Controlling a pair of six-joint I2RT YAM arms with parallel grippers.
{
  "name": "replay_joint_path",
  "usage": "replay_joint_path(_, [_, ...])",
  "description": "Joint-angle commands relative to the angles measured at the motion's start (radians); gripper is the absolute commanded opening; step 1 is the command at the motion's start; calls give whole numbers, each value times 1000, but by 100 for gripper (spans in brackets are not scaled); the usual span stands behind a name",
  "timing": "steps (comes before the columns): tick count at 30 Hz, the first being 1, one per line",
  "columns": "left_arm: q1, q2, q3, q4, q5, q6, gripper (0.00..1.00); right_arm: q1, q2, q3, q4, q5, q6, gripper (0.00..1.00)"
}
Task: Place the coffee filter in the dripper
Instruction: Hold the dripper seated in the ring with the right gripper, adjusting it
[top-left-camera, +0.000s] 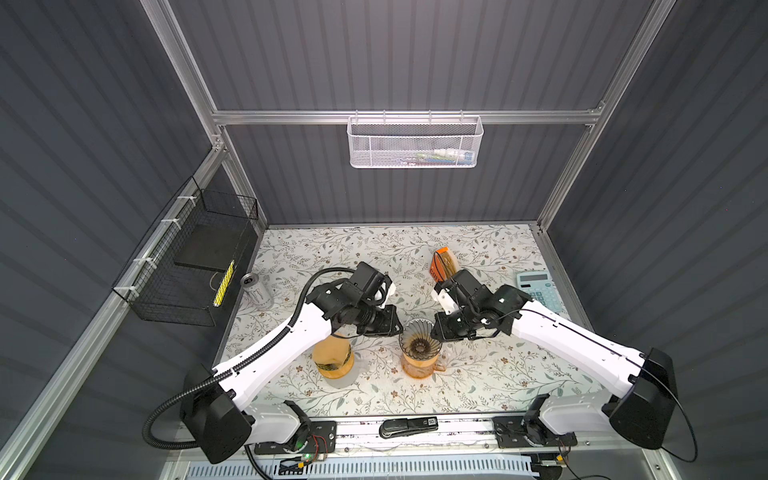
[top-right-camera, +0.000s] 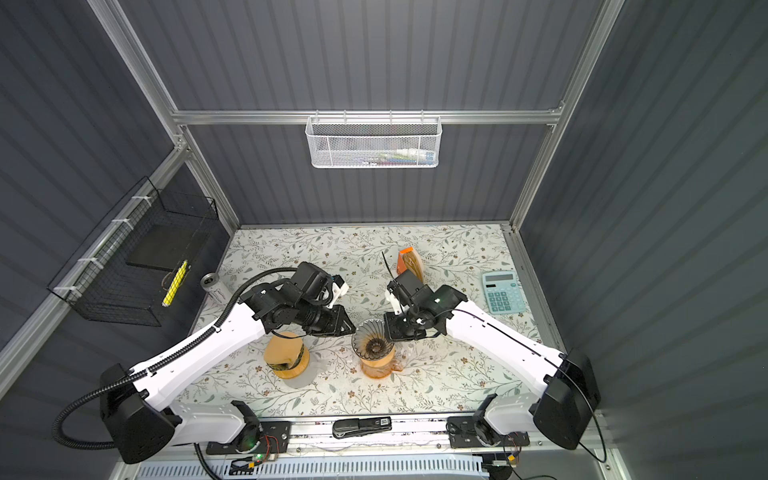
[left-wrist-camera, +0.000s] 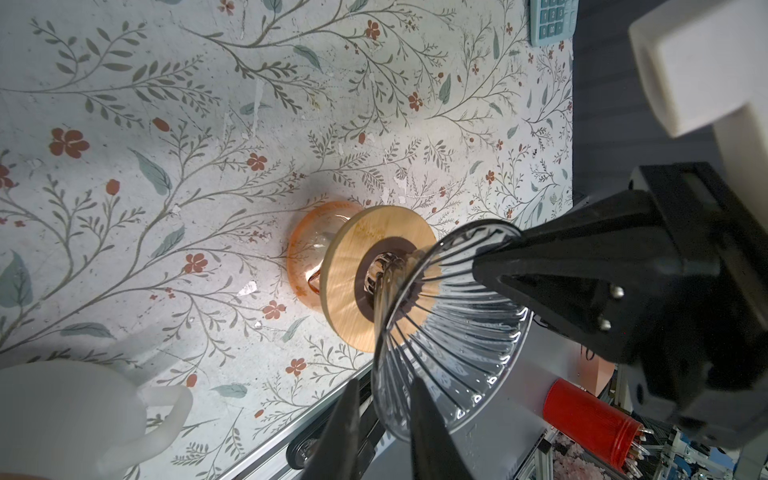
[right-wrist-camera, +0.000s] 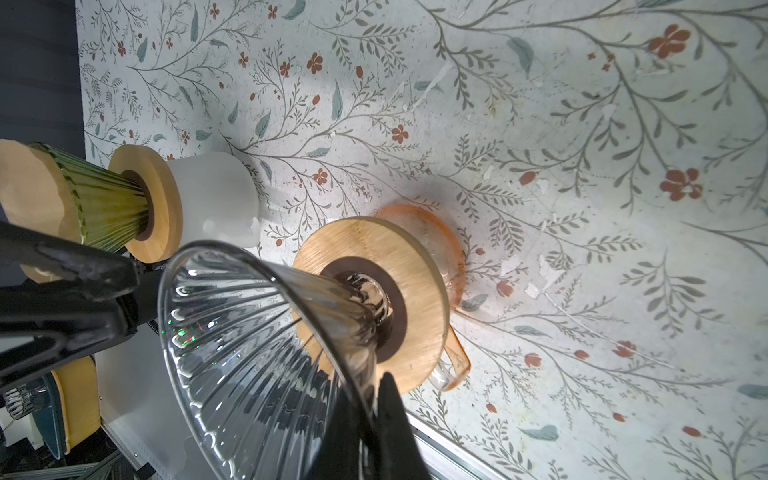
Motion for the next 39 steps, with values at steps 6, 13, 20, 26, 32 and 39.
replay_joint_path(6, [-20,49,-22,18,24,3,23,4,3,-29,30,0,9,0])
replay_joint_path(13, [-44,83,-17,0,-5,16,22,2,5,-44,34,1,11,0])
replay_joint_path(20, [-60,99,-12,-13,-22,19,12,2,5,-70,39,6,17,0])
replay_joint_path(26, [-68,106,-10,-21,-32,17,3,2,10,-97,40,20,20,0])
replay_joint_path(32, [-73,118,-14,-28,-34,16,0,2,32,-106,36,34,18,0])
replay_joint_path(39, [-84,134,-15,-28,-68,16,0,2,52,-121,40,44,17,0])
